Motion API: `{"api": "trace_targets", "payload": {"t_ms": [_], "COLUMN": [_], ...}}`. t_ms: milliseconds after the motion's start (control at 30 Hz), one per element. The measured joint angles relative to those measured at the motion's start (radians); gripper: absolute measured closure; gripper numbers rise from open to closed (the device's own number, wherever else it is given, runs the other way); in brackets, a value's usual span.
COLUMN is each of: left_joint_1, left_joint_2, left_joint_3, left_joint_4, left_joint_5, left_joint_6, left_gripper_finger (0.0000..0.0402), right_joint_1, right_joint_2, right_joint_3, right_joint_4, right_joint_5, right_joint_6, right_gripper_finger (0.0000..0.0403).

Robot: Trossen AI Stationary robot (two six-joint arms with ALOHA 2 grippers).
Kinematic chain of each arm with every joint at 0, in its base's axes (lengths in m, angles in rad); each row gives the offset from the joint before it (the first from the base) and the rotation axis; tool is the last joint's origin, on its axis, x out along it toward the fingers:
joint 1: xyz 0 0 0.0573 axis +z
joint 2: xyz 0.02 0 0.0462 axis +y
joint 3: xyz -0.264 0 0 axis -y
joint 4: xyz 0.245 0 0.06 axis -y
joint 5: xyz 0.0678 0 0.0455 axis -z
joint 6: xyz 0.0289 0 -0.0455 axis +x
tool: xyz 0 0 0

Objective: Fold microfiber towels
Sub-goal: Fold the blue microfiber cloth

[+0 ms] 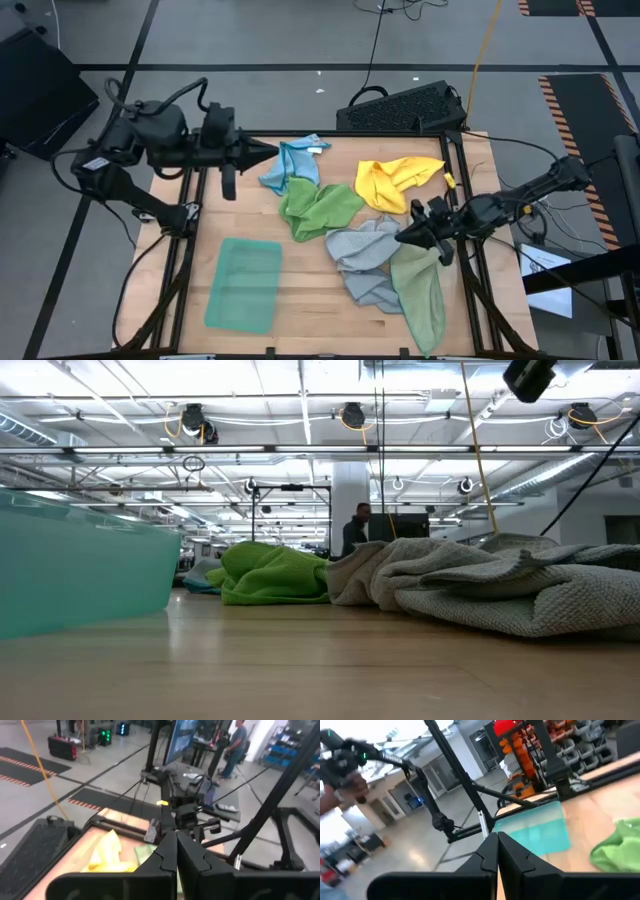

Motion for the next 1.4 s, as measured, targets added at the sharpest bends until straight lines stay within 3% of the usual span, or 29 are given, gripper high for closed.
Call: {"api": "trace_targets", "payload": {"t_ms": [200,467,633,1000,1167,1400], "left_joint_1": [-0.033,-0.031,-0.009,0.026,0.023,0.017], "left_joint_2": [0.006,0.004,0.004,0.004,0.004,0.012], "left_joint_3": [0.0,0.0,0.0,0.0,0.0,-0.005], "left_joint_4": [0.021,0.02,0.016,-0.08,-0.129,-0.194], "left_joint_5": [-0.005,-0.019,-0.02,-0.019,-0.012,-0.012], "left_joint_6": [0.002,0.017,0.043,0.089,0.08,0.046], "left_gripper_finger": [0.0399,0.0399,0.0398,0.0398,0.0398,0.0397], "right_joint_1": [-0.002,-0.033,-0.074,-0.154,-0.166,-0.166], "right_joint_2": [-0.048,0.017,0.105,0.424,0.534,0.601], "right_joint_3": [0.078,0.483,0.763,1.276,1.372,1.358], "right_joint_4": [-0.062,-0.473,-0.711,-1.093,-1.135,-1.166], "right_joint_5": [0.004,0.073,0.135,0.135,0.133,0.131], "right_joint_6": [0.074,-0.176,-0.215,-0.224,-0.191,-0.232], "right_gripper_finger": [0.0403,0.0403,0.0403,0.0403,0.0403,0.0403]}}
